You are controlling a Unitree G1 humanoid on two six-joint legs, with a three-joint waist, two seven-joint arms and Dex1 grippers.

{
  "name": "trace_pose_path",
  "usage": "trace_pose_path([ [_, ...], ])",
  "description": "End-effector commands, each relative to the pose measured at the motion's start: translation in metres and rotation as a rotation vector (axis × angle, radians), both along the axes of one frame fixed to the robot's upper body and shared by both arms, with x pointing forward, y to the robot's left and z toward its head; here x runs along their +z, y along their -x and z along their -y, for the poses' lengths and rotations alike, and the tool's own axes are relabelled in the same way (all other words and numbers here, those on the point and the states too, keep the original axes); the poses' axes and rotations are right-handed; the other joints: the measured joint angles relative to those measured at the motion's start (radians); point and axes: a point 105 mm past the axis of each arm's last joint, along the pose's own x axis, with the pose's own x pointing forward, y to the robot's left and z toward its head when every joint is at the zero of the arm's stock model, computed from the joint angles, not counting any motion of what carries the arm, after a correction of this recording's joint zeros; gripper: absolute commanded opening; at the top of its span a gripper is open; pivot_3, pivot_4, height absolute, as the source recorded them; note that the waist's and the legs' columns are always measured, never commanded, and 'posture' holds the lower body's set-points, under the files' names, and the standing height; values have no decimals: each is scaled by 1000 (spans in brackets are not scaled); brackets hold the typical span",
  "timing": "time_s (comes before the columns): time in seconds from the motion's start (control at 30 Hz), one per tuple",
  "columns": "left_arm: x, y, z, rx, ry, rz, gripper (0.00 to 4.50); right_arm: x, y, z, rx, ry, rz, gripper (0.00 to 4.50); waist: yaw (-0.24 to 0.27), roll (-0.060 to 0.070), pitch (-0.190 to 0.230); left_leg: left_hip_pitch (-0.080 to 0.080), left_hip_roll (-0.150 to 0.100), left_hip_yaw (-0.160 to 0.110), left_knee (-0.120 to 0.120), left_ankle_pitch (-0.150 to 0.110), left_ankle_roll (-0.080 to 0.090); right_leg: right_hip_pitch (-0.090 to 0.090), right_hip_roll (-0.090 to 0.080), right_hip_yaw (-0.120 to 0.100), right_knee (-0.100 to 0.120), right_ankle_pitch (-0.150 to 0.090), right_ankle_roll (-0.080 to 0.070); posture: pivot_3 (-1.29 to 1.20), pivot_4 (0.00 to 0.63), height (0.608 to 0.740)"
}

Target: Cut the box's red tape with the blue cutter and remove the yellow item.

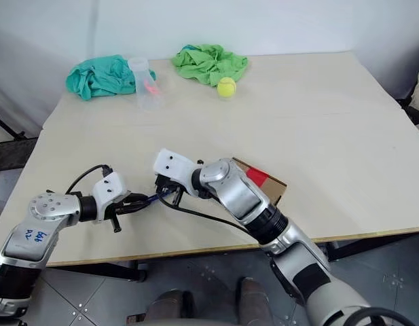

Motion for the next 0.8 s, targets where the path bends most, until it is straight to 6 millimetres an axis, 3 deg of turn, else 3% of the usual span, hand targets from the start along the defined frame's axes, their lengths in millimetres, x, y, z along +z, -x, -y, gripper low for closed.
trace_pose_path([
  [0.03, -32, 17, 4, 1, -26, -142, 404, 6, 3, -11, 28, 1, 30, 0, 0, 0, 0, 0, 0, 0, 0, 0, 0, 0, 0, 0, 0, 0, 0, 0, 150, 740],
  [0.4, -31, 20, 18, -13, -22, -121, 404, -7, 1, -8, 21, 75, 37, 0, 7, 0, 0, -1, 0, 0, -1, -1, -2, 0, 0, -1, -3, 0, 0, 0, 150, 740],
  [0.8, -30, 21, 13, -17, -59, -101, 404, -11, -2, 5, -8, 98, 38, 0, 7, 0, 0, -1, 0, 0, -1, -1, -2, 0, 0, -1, -3, 0, 0, 0, 150, 740],
])
